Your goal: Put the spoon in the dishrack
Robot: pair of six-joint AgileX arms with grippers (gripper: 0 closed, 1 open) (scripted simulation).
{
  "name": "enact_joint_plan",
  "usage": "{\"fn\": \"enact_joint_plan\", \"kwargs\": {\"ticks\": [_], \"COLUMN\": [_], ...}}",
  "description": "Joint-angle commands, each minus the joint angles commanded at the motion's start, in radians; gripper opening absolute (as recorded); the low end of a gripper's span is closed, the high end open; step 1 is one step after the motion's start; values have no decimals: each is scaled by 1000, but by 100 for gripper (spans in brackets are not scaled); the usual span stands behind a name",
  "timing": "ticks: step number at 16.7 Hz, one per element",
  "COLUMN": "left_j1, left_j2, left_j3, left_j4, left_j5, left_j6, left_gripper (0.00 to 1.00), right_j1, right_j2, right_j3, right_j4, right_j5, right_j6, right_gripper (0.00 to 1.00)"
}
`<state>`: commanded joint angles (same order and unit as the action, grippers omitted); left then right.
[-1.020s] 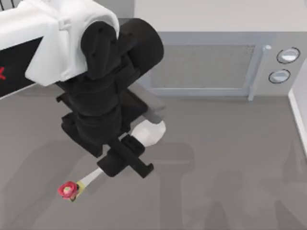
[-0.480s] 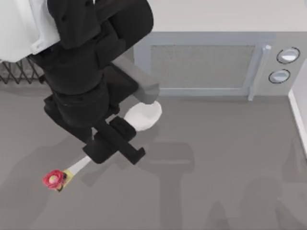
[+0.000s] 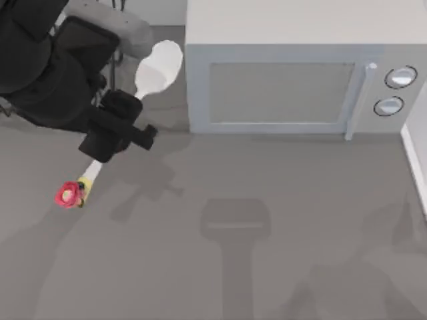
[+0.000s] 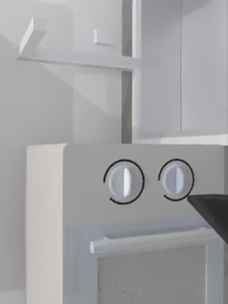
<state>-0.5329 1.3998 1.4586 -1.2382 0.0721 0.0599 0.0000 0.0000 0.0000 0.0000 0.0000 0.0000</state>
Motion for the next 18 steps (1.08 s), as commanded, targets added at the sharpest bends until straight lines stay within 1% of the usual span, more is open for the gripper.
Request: {"fn": "enact_joint_plan", "kwargs": {"ticks": [2, 4, 7, 10, 12, 14, 16, 18], "left_j1": [83, 175, 337, 512, 615, 684, 712, 714], "left_j2": [-75, -145, -243, -349, -422, -479, -507, -509], "left_j3": [-30, -63, -125, -207, -270, -319, -343, -345], "left_j4": [145, 328, 618, 832, 923, 983, 1011, 1013], "left_j5": [27, 51, 78, 99, 114, 127, 134, 135], "left_j6": [-5, -13, -31, -44, -48, -48, -47, -47], "left_gripper": [0, 0, 0, 0, 0, 0, 0, 0], "right_j1": [0, 0, 0, 0, 0, 0, 0, 0], "right_j2": [0, 0, 0, 0, 0, 0, 0, 0], "right_j3": [0, 0, 0, 0, 0, 0, 0, 0], "right_j4": [0, 0, 0, 0, 0, 0, 0, 0], "right_j5": [0, 0, 0, 0, 0, 0, 0, 0], "right_j6": [0, 0, 0, 0, 0, 0, 0, 0], "right_gripper": [100, 100, 100, 100, 100, 100, 100, 100]}}
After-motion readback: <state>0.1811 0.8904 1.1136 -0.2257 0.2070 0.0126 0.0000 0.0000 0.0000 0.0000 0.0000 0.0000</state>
